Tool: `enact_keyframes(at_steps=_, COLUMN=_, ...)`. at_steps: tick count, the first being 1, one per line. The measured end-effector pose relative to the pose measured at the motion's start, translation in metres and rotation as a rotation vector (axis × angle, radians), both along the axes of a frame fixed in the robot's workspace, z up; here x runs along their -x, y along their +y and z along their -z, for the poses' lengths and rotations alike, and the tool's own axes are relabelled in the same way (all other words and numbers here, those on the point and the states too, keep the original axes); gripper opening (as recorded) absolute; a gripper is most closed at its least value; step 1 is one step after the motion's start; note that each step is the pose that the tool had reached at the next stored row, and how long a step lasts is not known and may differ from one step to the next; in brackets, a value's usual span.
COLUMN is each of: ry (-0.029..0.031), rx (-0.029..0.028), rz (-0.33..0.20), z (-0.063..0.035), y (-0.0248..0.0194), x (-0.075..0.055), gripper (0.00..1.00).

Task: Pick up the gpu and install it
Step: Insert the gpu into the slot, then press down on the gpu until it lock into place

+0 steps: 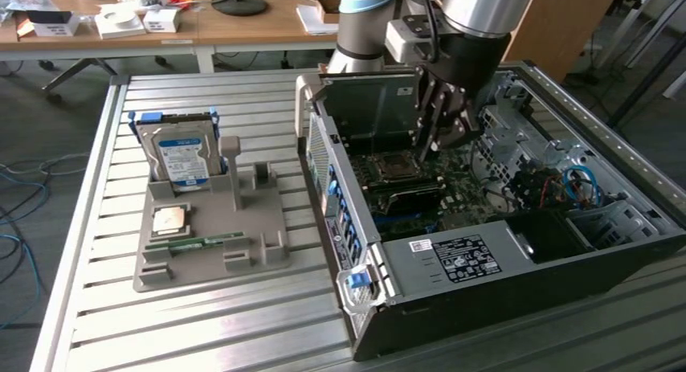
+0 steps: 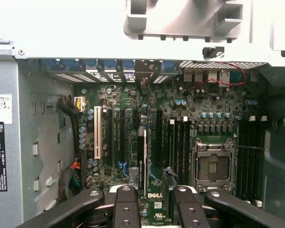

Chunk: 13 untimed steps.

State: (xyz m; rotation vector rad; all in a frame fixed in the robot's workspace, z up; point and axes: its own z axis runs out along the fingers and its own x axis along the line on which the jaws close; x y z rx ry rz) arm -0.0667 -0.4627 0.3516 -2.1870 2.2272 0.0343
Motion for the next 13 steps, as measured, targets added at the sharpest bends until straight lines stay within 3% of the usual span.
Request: enact_keyframes(at_steps=13, ry=-0.0001, rx=-0.0001, rz=0.000, z=-0.0024, y=0.0000, x=0.0000, gripper=0.34)
